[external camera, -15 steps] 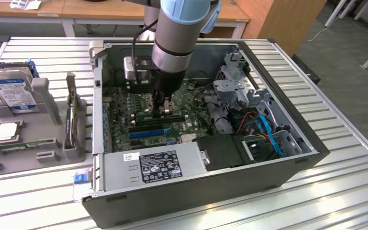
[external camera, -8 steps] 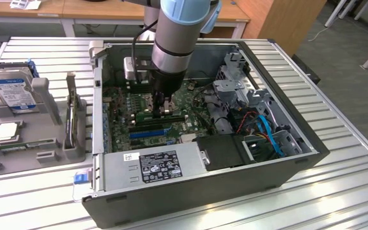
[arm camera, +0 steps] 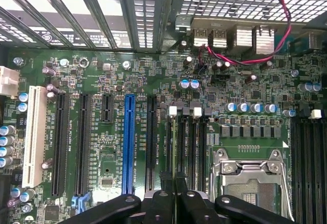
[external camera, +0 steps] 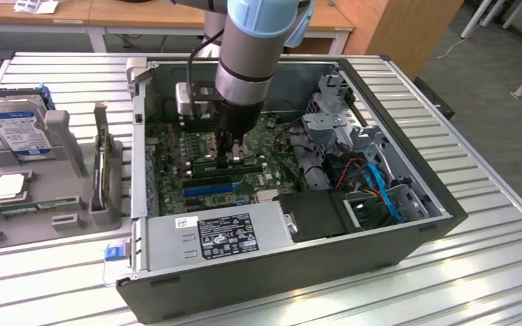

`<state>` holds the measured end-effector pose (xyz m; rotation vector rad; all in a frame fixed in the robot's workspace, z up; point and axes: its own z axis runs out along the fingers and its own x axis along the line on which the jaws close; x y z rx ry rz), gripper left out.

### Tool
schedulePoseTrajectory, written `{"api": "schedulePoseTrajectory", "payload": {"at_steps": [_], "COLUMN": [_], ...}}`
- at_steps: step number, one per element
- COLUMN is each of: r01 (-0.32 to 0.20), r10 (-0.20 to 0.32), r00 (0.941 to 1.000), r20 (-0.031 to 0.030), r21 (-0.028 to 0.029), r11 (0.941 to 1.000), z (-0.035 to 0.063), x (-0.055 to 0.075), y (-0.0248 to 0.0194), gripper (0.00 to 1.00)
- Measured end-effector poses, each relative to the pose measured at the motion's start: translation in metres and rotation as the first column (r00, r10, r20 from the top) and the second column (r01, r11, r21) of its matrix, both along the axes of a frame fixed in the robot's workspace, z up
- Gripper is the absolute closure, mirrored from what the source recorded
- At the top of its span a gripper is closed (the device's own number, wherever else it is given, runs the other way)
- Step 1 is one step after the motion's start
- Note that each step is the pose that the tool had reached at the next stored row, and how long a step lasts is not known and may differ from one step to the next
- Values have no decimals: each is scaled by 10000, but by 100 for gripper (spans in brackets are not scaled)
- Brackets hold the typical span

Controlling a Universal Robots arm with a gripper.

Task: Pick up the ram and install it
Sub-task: 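Insert the ram into the slot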

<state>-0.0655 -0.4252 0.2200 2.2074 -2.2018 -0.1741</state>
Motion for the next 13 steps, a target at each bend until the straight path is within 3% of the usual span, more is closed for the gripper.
{"api": "schedulePoseTrajectory", "payload": {"at_steps": [13], "r01": [0], "r10": [0], "r00": [10000], "r20": [3], "r21": [0], "r11": [10000], "z": [-24], "x": [0], "y": [0], "gripper": [88]}}
